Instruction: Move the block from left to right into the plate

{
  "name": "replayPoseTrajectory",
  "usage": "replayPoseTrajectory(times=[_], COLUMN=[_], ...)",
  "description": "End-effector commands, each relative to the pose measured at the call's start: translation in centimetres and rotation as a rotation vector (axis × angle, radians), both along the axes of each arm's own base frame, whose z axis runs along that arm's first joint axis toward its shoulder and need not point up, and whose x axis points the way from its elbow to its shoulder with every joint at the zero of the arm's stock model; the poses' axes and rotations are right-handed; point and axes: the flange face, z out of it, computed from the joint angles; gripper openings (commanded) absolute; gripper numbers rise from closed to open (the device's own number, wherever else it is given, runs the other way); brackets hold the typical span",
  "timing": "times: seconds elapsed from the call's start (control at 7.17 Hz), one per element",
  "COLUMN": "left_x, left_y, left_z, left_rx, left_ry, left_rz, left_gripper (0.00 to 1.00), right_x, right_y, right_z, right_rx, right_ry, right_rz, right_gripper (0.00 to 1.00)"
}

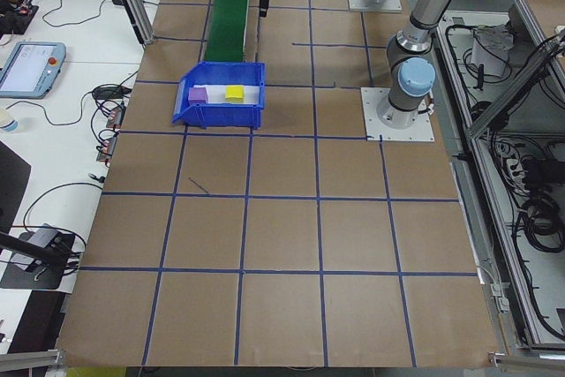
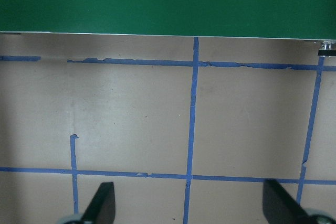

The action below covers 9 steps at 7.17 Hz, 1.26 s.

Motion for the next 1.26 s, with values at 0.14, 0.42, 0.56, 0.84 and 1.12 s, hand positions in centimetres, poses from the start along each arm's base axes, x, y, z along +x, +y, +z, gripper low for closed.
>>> replayPoseTrajectory(times=[0.14,0.42,0.56,0.84,1.12], left_x=[9.2,12.6,13.0,12.7,11.6], left_y=[-7.4,-16.0,-18.7,-22.0,-23.6], left_z=[-4.3,-12.4,-15.5,-21.6,-25.5], left_rx=[0.041,0.069,0.021,-0.021,-0.039], left_ry=[0.010,0.026,0.019,0.021,0.024], left_rz=[0.039,0.062,0.064,0.072,0.090], left_gripper=[1.00,1.00,1.00,1.00,1.00], right_x=[0.0,0.0,0.0,0.0,0.0], right_y=[0.0,0.0,0.0,-0.1,0.0], right_z=[0.0,0.0,-0.1,-0.1,-0.1], right_rx=[0.000,-0.001,0.000,0.002,0.000], right_ry=[0.000,0.000,0.000,0.001,0.000], right_rz=[0.000,0.000,0.000,0.000,0.000], right_gripper=[1.00,1.00,1.00,1.00,1.00])
